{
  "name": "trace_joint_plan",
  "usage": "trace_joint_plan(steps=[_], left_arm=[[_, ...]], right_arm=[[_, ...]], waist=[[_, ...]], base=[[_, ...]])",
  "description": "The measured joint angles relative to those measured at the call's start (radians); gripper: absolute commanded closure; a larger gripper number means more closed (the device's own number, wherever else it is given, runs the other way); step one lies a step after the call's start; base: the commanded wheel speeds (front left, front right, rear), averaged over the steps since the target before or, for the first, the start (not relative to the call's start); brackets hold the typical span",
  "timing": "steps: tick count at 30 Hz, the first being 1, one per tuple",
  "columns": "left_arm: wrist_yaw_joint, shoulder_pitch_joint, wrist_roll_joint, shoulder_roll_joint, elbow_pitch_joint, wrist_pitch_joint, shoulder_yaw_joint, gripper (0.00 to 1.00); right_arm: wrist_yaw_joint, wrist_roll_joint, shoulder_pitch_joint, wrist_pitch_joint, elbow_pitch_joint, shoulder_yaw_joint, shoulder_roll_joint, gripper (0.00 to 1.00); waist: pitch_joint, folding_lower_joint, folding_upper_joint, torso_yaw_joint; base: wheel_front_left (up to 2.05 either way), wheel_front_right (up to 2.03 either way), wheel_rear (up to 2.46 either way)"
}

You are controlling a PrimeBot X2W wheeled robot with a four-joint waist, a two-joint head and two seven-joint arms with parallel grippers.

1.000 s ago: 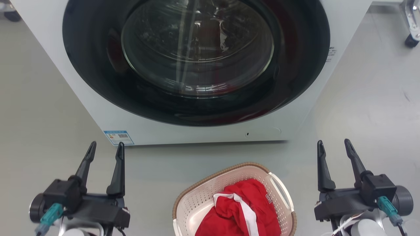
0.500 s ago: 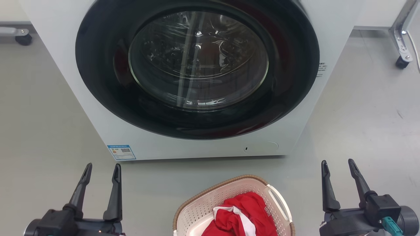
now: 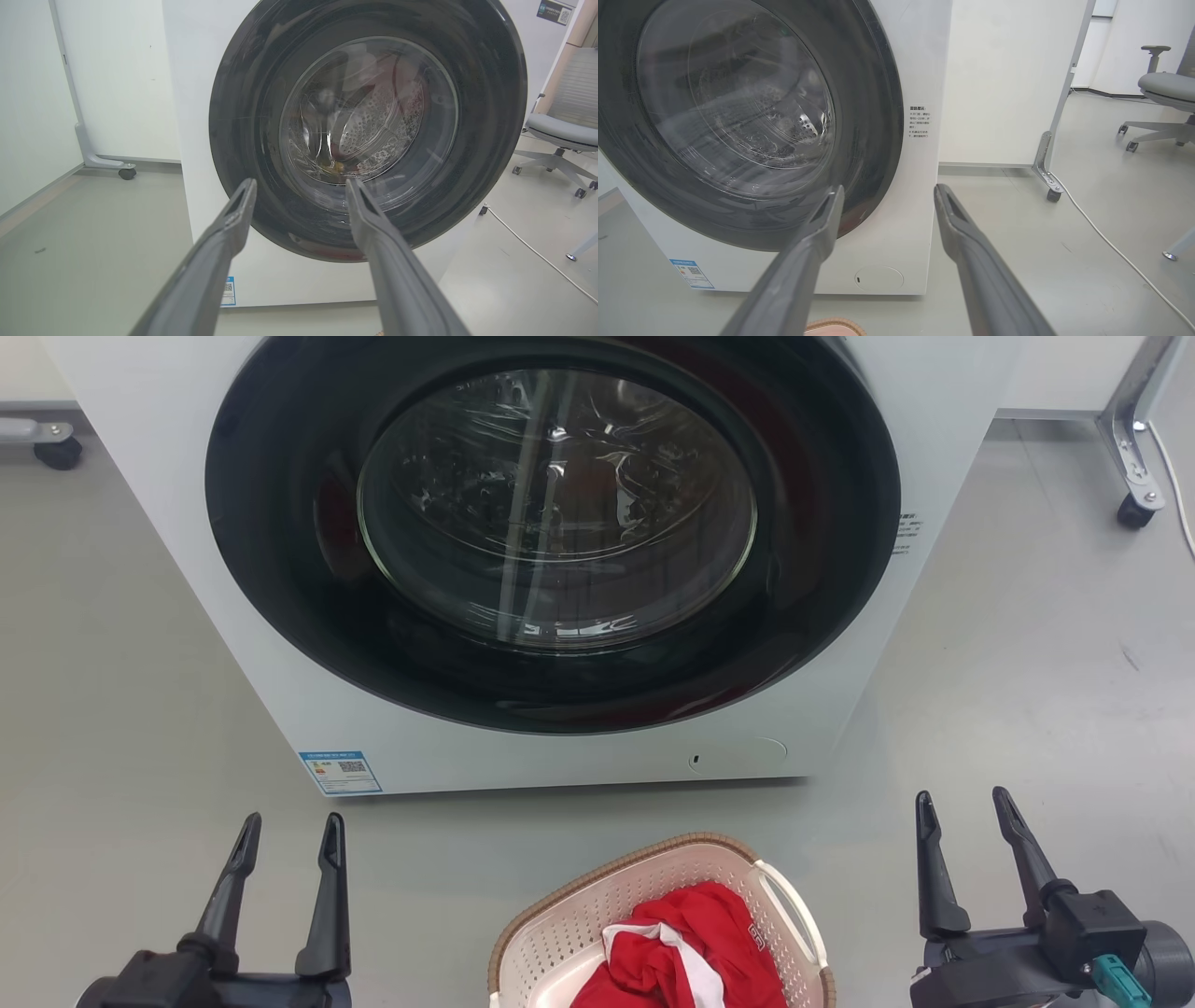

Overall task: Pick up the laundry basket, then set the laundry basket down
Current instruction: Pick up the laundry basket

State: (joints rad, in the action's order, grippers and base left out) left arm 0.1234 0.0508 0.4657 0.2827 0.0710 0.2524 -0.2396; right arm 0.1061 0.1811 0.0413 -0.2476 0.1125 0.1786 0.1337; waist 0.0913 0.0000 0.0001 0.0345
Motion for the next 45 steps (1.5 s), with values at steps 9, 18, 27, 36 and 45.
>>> trace_joint_plan(steps=[9, 18, 27, 36, 45], left_arm=[[0.001, 0.000, -0.020, -0.005, 0.013, -0.019, 0.008, 0.00], [0.001, 0.000, -0.026, -0.018, 0.033, -0.053, 0.011, 0.00], [-0.022, -0.011, 0.004, -0.021, 0.017, -0.111, -0.027, 0.00], [-0.081, -0.084, 0.043, -0.026, -0.066, -0.188, -0.075, 0.00], [-0.147, -0.171, 0.088, -0.021, -0.173, -0.271, -0.103, 0.00]], right_arm=[[0.001, 0.000, 0.000, 0.009, -0.014, 0.000, 0.002, 0.00], [0.001, 0.000, -0.009, 0.019, -0.047, -0.001, 0.002, 0.00], [0.008, -0.003, -0.004, 0.039, -0.086, 0.004, -0.005, 0.00], [0.009, -0.017, 0.051, 0.054, -0.108, 0.024, -0.022, 0.00], [0.009, -0.043, 0.130, 0.063, -0.122, 0.043, -0.037, 0.00]], waist=[[0.006, 0.0000, 0.0000, 0.000], [0.028, 0.0000, 0.0000, -0.001], [0.112, 0.0000, 0.0000, -0.001], [0.232, 0.0001, 0.0000, -0.009], [0.362, 0.0002, 0.0001, -0.026]], base=[[0.00, 0.00, 0.00], [0.00, 0.00, 0.00], [0.00, 0.00, 0.00], [0.00, 0.00, 0.00], [0.00, 0.00, 0.00]])
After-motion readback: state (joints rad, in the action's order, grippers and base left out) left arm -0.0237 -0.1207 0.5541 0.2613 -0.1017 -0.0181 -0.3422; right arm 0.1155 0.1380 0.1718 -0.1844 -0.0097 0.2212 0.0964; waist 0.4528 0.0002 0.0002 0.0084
